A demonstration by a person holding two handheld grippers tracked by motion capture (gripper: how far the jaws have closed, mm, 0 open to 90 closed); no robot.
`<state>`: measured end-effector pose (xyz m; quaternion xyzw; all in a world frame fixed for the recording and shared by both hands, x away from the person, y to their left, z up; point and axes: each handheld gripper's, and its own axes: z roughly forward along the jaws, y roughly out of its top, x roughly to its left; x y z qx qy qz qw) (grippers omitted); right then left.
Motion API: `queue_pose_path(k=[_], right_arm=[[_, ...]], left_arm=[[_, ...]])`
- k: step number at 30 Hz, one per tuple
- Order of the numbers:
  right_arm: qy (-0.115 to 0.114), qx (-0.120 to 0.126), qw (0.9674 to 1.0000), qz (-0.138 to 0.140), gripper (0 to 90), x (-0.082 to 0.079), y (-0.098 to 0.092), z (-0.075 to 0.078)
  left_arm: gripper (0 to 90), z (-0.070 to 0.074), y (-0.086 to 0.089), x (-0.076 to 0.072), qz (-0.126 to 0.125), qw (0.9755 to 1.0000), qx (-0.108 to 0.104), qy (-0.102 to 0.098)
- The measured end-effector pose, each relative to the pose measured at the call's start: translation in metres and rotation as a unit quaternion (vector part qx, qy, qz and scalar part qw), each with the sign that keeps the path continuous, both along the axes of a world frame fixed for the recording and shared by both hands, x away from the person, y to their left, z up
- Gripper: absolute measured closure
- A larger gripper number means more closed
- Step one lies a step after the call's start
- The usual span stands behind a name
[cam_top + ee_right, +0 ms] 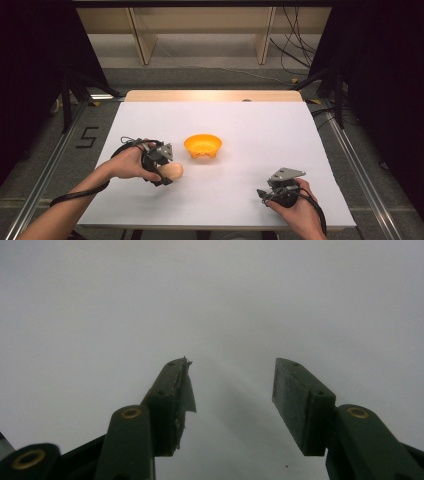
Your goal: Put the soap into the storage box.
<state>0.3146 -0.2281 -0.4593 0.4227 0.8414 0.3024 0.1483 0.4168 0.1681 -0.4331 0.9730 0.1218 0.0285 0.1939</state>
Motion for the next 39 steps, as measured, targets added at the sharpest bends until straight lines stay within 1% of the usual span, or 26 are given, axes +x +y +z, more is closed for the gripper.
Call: queue_pose_path(k=[1,2,3,4,5,6,8,9,10,11,12,14,15,16,17,18,21,22,24,25,26,30,32,35,39], right_arm=[[0.000,0.000,1.0000,0.000,49.1,0.000,0.000,0.000],[0.000,0.000,1.0000,0.000,49.1,0.000,0.000,0.000],[-0.011,-0.006,0.9999,0.009,49.1,0.001,-0.001,-0.001],[-0.005,-0.006,1.0000,0.006,49.0,0.001,-0.001,-0.001],[-0.005,-0.006,1.0000,0.006,49.0,0.001,-0.001,-0.001],[-0.010,-0.005,0.9999,0.010,49.1,0.002,-0.001,-0.001],[-0.010,-0.004,0.9999,0.008,49.0,0.001,0.000,-0.001],[-0.010,-0.003,0.9999,0.008,49.0,0.001,0.000,-0.001],[-0.009,-0.003,0.9999,0.007,49.0,0.001,0.000,-0.001],[-0.009,-0.003,0.9999,0.007,49.0,0.002,0.000,-0.001],[0.000,0.000,1.0000,0.003,49.0,0.001,0.001,0.000],[0.000,0.000,1.0000,0.005,49.0,0.001,0.001,0.000],[0.000,-0.002,1.0000,0.006,48.9,0.001,0.001,0.000],[-0.005,-0.004,0.9999,0.009,48.9,0.002,0.001,-0.001],[-0.004,-0.004,0.9999,0.010,48.9,0.002,0.002,-0.001],[-0.004,-0.002,0.9999,0.011,48.9,0.002,0.002,-0.001],[-0.001,-0.001,1.0000,0.008,48.8,0.003,0.003,0.000],[-0.002,0.000,1.0000,0.008,48.8,0.003,0.003,0.000],[-0.001,0.000,1.0000,0.008,48.7,0.003,0.004,0.000],[-0.001,0.000,1.0000,0.008,48.7,0.003,0.004,0.000],[-0.002,0.000,1.0000,0.007,48.7,0.003,0.004,0.000],[0.000,0.001,1.0000,0.006,48.7,0.003,0.004,0.000],[0.001,0.001,1.0000,0.007,48.7,0.002,0.004,0.000],[0.000,0.000,1.0000,0.007,48.7,0.002,0.004,0.000],[-0.001,0.003,1.0000,0.005,48.6,0.002,0.004,0.001]], left_arm=[[31.8,0.000,0.000,0.000,0.000,1.0000,0.000,0.000],[31.8,0.000,-0.001,0.000,0.008,0.9999,-0.008,0.002],[31.8,0.001,-0.002,0.001,0.005,0.9999,-0.009,-0.001],[31.8,0.001,-0.003,0.002,0.010,0.9999,-0.010,0.001],[31.9,0.001,-0.003,0.002,0.010,0.9999,-0.010,0.001],[31.9,0.003,-0.003,0.004,0.005,1.0000,-0.003,-0.002],[31.9,0.004,-0.004,0.004,0.013,0.9998,-0.011,-0.003],[31.8,0.005,-0.005,0.005,0.012,0.9998,-0.013,-0.004],[31.8,0.006,-0.005,0.005,0.020,0.9997,-0.013,-0.001],[31.8,0.007,-0.006,0.006,0.019,0.9997,-0.014,-0.005],[31.8,0.007,-0.007,0.005,0.029,0.9994,-0.016,0.001],[31.8,0.009,-0.008,0.006,0.025,0.9996,-0.015,-0.006],[31.8,0.009,-0.008,0.005,0.030,0.9994,-0.015,-0.003],[31.8,0.010,-0.009,0.006,0.029,0.9995,-0.013,-0.005],[31.8,0.011,-0.009,0.007,0.026,0.9996,-0.012,-0.008],[31.8,0.012,-0.009,0.006,0.032,0.9994,-0.013,-0.004],[31.8,0.013,-0.009,0.008,0.035,0.9993,-0.015,-0.005],[31.8,0.014,-0.010,0.009,0.039,0.9991,-0.017,-0.010],[31.8,0.015,-0.011,0.010,0.034,0.9992,-0.014,-0.013],[31.8,0.016,-0.011,0.010,0.040,0.9990,-0.017,-0.011],[31.8,0.017,-0.012,0.011,0.039,0.9990,-0.018,-0.015],[31.8,0.018,-0.014,0.012,0.040,0.9988,-0.022,-0.017],[31.9,0.020,-0.016,0.014,0.037,0.9988,-0.023,-0.023],[31.8,0.021,-0.017,0.015,0.040,0.9987,-0.025,-0.022],[31.8,0.024,-0.018,0.018,0.038,0.9986,-0.026,-0.027]])
